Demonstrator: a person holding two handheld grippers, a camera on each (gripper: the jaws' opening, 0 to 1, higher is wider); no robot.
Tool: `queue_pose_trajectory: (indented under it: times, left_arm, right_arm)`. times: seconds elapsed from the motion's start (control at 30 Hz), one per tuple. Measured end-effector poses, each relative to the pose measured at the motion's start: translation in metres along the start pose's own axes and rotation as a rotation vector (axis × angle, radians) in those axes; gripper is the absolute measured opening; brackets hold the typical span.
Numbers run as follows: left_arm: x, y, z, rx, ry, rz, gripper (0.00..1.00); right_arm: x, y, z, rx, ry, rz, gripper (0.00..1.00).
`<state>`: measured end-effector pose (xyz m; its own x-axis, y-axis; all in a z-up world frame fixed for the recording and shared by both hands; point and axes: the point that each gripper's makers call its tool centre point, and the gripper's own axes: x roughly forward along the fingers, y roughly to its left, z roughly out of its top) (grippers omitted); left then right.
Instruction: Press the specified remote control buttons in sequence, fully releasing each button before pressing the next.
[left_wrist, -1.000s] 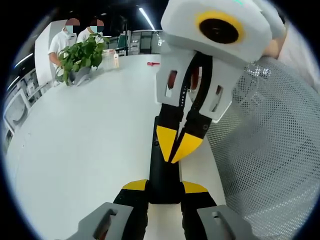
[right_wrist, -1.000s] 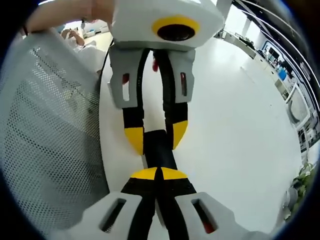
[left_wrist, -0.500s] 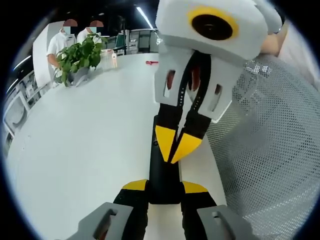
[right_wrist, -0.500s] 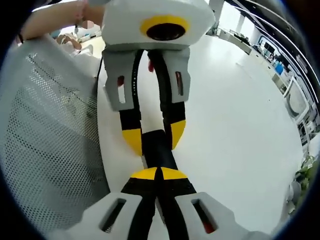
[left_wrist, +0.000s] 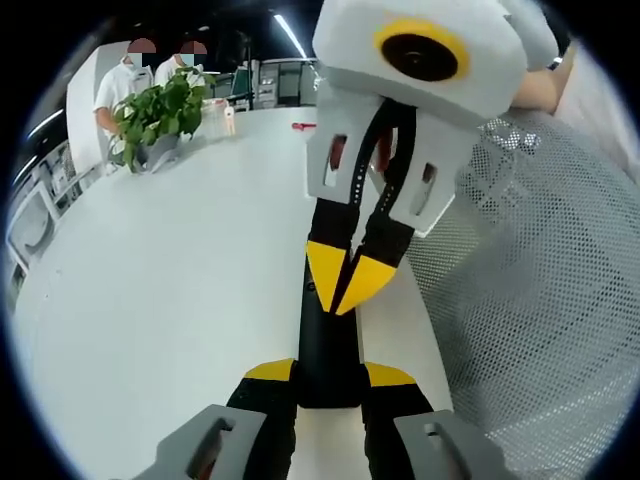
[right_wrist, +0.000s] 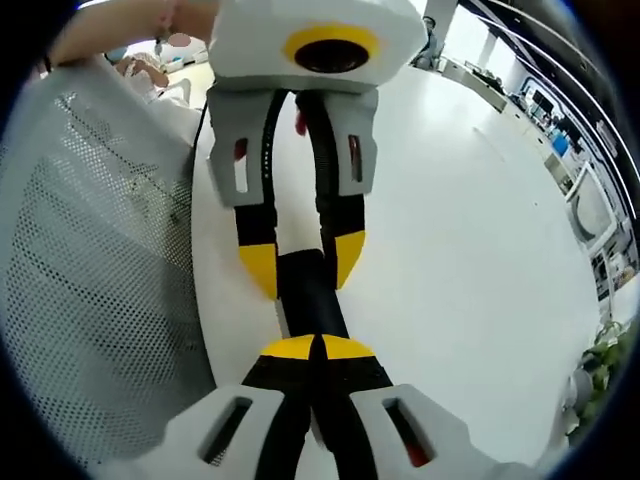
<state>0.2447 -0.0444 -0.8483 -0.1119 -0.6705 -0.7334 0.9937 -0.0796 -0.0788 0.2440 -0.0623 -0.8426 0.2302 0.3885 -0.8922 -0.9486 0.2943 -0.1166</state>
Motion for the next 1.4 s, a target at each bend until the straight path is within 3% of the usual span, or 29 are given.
queue_pose_trajectory:
  times: [0.13, 0.27, 0.53, 0.93, 1.4]
  left_arm:
    - [0.0000, -0.0001, -0.0001, 0.002, 0.003, 0.001, 0.24]
    - [0.0002, -0.0001, 0.0001, 0.005, 0.007, 0.001, 0.24]
    - [0.0002, -0.0002, -0.0003, 0.014, 0.018, 0.005, 0.24]
    - [-0.0003, -0.0009, -0.0001, 0.011, 0.013, 0.003, 0.24]
    - [0.0002, -0.0001, 0.0001, -0.005, 0.016, 0.009, 0.24]
  right_arm:
    - [0.0007, -0.0006, -0.0004, -0.018, 0.018, -0.009, 0.00]
    - [0.0005, -0.0023, -0.0007, 0.056, 0.002, 0.001, 0.00]
    - [0.0002, 0.0005, 0.0007, -0.040, 0.001, -0.027, 0.00]
    - [0.0018, -0.0024, 0.0064, 0.097, -0.069, 0.012, 0.00]
    - [-0.0015, -0.0003, 0.0010, 0.100, -0.076, 0.054, 0.00]
